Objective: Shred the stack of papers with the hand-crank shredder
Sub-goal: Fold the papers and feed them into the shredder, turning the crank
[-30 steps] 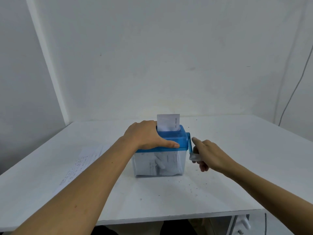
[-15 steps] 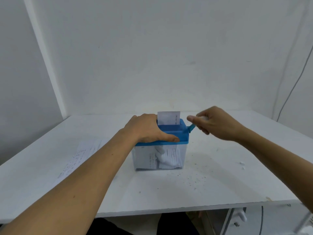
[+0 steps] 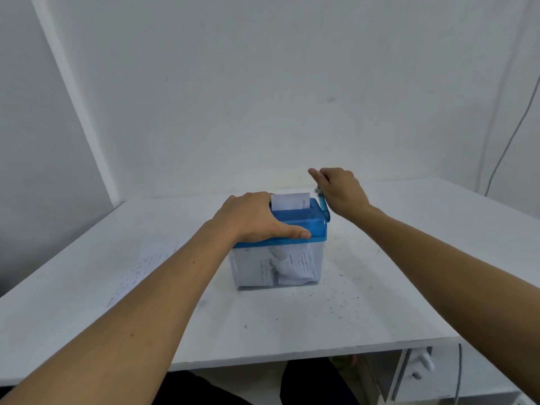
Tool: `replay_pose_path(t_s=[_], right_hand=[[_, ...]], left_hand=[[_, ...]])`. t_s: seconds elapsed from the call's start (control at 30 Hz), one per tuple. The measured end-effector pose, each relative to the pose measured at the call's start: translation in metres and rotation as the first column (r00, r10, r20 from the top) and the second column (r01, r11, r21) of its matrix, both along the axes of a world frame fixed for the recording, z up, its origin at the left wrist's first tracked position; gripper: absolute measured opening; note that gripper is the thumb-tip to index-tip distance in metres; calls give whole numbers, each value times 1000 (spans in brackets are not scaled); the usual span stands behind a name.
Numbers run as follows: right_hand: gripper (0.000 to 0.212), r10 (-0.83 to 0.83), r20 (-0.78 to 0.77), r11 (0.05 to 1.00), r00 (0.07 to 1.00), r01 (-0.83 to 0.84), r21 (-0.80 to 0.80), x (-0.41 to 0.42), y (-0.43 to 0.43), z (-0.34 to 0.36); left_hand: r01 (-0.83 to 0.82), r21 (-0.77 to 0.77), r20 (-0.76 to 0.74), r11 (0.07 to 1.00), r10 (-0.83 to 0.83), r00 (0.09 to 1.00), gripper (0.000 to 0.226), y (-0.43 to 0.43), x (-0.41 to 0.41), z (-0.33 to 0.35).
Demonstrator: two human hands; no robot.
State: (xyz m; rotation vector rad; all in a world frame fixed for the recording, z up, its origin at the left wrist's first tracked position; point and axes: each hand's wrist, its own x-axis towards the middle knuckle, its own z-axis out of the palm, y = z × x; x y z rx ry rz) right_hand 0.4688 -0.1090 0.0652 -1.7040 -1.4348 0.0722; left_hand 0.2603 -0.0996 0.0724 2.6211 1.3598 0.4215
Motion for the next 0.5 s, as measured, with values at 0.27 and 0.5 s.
replay_pose_path(t_s=[0.27,0.5], right_hand=[[32,-63,-87,914,994,22,-406,-7,-22,-56],[37,3,-199,887,980,-95,-452,-18,-88,-51]], left_hand=[[8,73,-54,997,-4,999,74,-1,2,-3],[-16,42,-97,999,20,995,99,-1,3,-1]])
